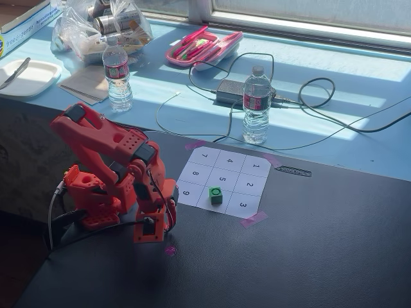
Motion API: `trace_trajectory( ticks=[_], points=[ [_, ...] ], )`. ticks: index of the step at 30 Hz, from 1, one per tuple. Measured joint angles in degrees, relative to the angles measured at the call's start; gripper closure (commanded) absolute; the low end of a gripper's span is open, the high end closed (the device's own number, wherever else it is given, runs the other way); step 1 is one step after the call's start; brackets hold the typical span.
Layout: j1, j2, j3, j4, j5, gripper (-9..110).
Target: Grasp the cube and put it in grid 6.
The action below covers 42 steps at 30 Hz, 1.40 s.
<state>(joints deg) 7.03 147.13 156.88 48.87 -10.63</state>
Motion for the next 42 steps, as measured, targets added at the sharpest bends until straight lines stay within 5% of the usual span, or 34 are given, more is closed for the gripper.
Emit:
trace_trajectory(
  ticks=[27,42],
  points=[
    [0.18,36.04,15.73,2.2,0.53,101],
    [0.18,41.22,17.14,3.43,0.53,101]
  ],
)
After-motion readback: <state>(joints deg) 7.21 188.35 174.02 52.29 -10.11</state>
